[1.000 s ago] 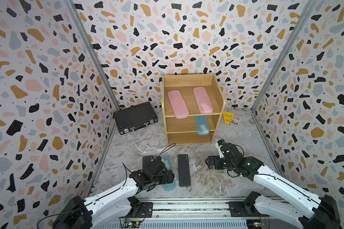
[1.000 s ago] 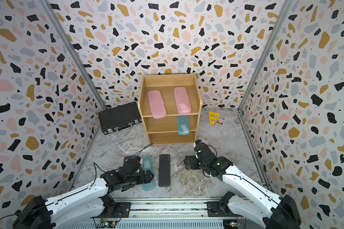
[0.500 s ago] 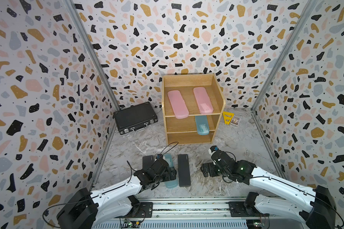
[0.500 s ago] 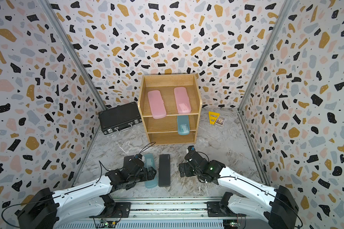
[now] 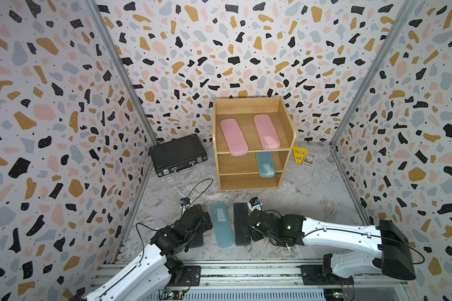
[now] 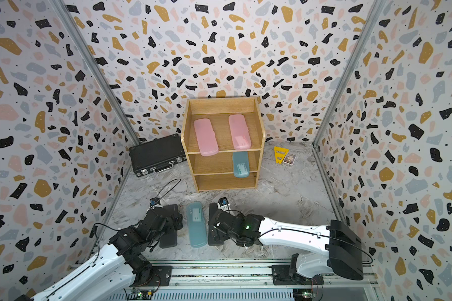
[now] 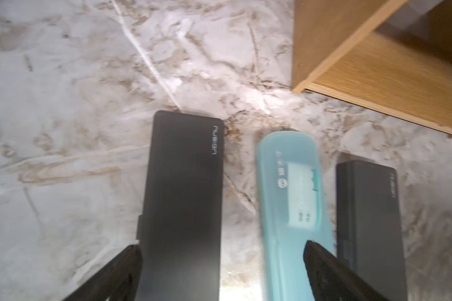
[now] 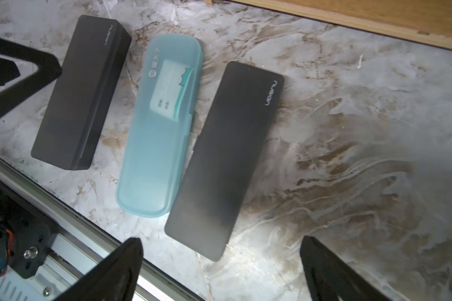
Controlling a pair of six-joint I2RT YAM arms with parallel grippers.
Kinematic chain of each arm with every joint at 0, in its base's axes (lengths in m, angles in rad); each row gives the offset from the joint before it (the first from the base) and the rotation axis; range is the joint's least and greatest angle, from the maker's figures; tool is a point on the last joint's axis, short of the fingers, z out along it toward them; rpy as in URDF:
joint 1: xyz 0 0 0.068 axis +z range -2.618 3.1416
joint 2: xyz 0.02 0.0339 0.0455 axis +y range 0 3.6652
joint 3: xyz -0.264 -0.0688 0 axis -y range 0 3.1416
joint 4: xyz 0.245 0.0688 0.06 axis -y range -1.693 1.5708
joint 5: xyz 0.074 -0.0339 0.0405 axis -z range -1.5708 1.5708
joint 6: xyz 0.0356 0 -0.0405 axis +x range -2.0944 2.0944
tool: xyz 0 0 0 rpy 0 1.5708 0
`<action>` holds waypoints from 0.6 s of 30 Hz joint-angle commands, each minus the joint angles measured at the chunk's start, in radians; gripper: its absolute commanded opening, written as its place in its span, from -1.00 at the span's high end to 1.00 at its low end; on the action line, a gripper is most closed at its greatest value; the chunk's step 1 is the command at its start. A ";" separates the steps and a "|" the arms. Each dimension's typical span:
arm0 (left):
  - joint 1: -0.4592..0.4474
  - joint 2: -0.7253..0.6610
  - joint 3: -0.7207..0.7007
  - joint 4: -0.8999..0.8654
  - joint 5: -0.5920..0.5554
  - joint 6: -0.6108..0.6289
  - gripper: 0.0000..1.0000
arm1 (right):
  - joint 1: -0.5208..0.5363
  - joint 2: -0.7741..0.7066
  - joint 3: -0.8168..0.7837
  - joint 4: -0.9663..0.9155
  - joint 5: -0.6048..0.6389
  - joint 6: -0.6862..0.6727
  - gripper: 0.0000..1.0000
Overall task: Place the pencil cases on the shelf according to color
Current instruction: Pick up the pencil case from the center of the board.
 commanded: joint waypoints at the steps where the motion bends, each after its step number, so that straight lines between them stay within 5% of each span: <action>1: 0.056 -0.005 0.024 -0.001 0.039 0.055 -0.99 | 0.054 0.066 0.075 0.019 0.060 0.059 -1.00; 18: 0.178 -0.119 0.019 -0.039 0.019 0.056 -0.99 | 0.141 0.439 0.353 -0.050 0.042 0.088 -1.00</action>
